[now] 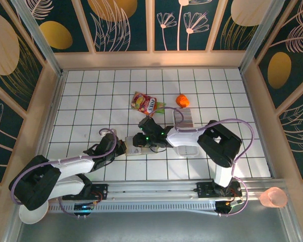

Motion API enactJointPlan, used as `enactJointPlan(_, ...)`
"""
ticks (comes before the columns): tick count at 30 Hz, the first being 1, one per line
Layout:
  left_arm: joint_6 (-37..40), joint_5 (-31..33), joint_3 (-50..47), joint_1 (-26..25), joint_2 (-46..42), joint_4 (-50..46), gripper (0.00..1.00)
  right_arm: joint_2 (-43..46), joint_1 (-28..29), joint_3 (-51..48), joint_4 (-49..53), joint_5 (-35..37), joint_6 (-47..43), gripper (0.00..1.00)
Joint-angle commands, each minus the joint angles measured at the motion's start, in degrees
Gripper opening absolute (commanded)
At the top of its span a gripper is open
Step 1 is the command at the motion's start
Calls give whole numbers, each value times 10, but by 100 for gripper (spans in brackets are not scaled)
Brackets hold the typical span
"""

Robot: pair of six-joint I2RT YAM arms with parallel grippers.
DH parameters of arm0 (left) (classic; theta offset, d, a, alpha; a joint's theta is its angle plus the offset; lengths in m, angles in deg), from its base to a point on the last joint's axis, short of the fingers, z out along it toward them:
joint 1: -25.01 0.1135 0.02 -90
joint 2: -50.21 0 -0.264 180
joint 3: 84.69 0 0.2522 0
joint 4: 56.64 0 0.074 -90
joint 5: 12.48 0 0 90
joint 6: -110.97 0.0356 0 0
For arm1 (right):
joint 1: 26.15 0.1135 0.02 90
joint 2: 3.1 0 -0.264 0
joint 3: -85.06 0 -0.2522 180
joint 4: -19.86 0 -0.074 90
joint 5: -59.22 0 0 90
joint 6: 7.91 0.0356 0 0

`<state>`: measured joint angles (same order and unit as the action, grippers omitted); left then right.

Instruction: Put the credit cards into the card holder

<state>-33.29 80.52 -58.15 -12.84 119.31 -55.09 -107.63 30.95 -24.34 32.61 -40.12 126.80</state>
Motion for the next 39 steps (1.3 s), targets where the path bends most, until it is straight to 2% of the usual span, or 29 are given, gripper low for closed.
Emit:
enactJointPlan(1,8,-5,-8,-1,6,12,0,-8,8,22,40,31,-19,36)
enactJointPlan(7,10,-1,-7,-1,8,14,0,3,10,36,86,66,-33,42)
enactJointPlan(11,4,-9,-13,-1,5,18,0,14,13,41,111,90,-42,50)
enactJointPlan(13,4,-9,-15,-1,0,18,0,20,13,38,117,98,-42,50)
enactJointPlan(16,2,-3,-17,-1,-8,9,0,26,14,34,123,116,-42,41)
enactJointPlan(20,-4,-3,-24,-1,-19,15,0,27,19,34,128,135,-45,13)
enactJointPlan(23,-2,1,-22,-1,-20,13,0,15,24,42,136,138,-46,0)
enactJointPlan(28,5,2,-15,-1,-14,10,0,-3,32,53,157,155,-48,0)
enactJointPlan(39,8,0,-18,-1,-13,19,0,-29,42,92,170,142,-70,0)
